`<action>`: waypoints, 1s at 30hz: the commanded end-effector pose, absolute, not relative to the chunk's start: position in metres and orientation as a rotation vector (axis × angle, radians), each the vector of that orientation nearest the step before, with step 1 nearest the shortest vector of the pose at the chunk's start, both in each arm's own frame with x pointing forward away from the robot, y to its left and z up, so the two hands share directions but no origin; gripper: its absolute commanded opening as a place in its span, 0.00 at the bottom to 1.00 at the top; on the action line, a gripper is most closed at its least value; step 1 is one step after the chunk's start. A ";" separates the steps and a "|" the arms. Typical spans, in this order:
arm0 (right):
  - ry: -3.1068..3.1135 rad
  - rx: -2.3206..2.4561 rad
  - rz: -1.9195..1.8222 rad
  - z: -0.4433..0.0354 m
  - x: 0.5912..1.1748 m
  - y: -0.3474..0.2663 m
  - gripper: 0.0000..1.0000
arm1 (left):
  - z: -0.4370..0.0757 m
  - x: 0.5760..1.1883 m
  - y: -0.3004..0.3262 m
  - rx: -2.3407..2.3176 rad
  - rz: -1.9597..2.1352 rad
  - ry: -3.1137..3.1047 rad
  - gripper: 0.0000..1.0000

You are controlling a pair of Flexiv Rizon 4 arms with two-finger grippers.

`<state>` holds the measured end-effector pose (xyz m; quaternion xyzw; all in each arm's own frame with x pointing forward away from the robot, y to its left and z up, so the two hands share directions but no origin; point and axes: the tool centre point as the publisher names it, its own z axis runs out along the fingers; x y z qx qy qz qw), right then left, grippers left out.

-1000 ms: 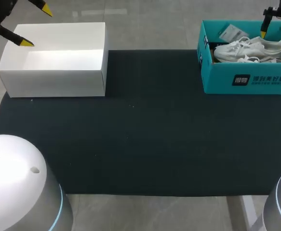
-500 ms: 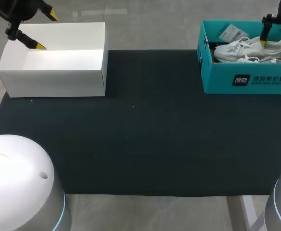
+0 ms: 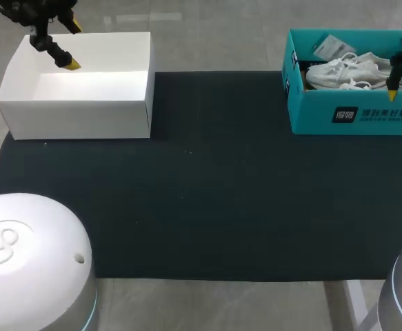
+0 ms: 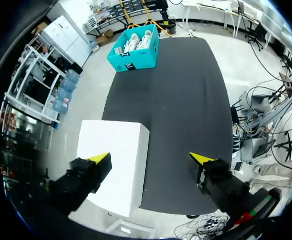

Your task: Take the shoe out of the shoebox, open the shoe tongue, remove and reinsert the insole, then place the shoe into the shoebox

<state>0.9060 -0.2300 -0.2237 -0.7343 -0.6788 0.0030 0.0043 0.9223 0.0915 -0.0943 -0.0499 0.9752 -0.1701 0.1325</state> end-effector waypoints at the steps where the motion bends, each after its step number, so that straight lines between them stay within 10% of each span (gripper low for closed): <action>1: -2.153 -2.283 -0.065 -0.228 0.890 -0.239 1.00 | -0.091 0.927 0.087 -1.206 -0.248 2.841 1.00; 30: -2.165 -2.251 -0.028 -0.250 0.873 -0.257 1.00 | -0.166 0.951 0.069 -2.735 -0.403 1.581 1.00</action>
